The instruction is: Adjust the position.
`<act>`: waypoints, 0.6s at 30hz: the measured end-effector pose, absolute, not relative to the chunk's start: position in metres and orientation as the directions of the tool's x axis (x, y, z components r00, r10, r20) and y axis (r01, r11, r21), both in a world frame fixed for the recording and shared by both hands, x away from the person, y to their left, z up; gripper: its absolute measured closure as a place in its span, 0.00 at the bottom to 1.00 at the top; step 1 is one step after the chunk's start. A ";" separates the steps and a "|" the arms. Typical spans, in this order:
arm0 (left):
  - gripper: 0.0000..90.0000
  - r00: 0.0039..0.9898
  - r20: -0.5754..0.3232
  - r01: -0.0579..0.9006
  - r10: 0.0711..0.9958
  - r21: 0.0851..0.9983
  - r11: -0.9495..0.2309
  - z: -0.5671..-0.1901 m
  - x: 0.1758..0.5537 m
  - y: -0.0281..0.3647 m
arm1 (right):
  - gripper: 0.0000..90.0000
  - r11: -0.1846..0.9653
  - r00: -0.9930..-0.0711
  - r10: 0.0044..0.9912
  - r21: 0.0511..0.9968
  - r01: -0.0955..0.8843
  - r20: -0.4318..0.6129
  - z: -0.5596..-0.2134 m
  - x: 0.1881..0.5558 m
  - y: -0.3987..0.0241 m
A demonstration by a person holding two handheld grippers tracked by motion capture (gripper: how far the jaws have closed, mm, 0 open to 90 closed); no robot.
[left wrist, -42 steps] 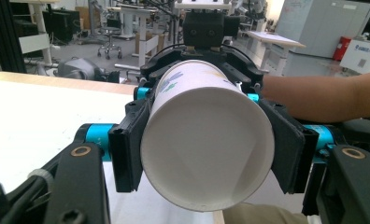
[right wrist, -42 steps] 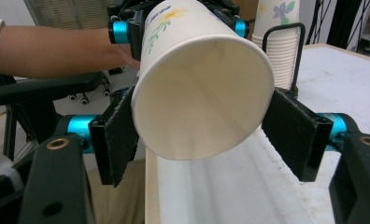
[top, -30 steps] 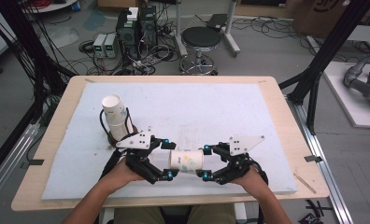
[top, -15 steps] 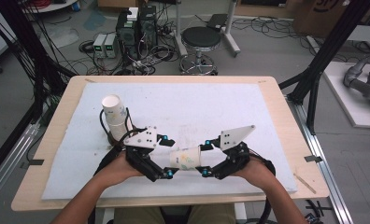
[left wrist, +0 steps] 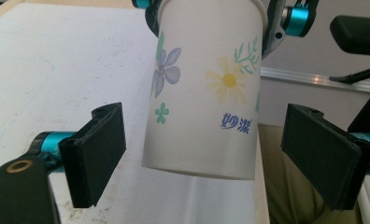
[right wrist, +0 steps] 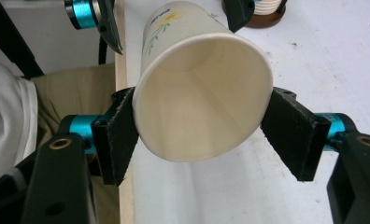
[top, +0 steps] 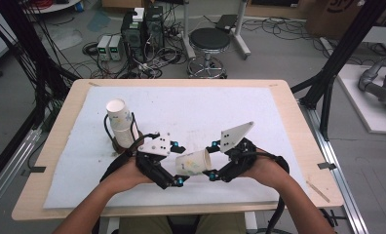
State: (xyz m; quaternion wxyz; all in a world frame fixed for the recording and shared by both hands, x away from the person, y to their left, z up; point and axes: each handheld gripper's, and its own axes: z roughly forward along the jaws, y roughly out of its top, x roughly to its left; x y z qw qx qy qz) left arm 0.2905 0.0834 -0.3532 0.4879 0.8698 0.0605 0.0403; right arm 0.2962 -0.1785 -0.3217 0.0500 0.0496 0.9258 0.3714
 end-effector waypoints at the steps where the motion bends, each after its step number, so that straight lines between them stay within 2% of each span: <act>1: 0.16 0.989 0.009 0.068 0.145 0.854 -0.515 -0.353 0.290 0.083 | 0.33 0.731 -0.991 0.123 0.681 0.050 -0.060 -0.320 0.297 -0.176; 12: 0.17 0.991 0.026 0.051 0.131 0.830 -0.555 -0.353 0.290 0.077 | 0.33 0.825 -0.993 0.083 0.565 0.022 -0.083 -0.310 0.299 -0.156; 18: 0.18 0.992 0.031 0.045 0.122 0.817 -0.575 -0.353 0.290 0.073 | 0.33 0.847 -0.994 0.069 0.532 0.012 -0.089 -0.309 0.300 -0.150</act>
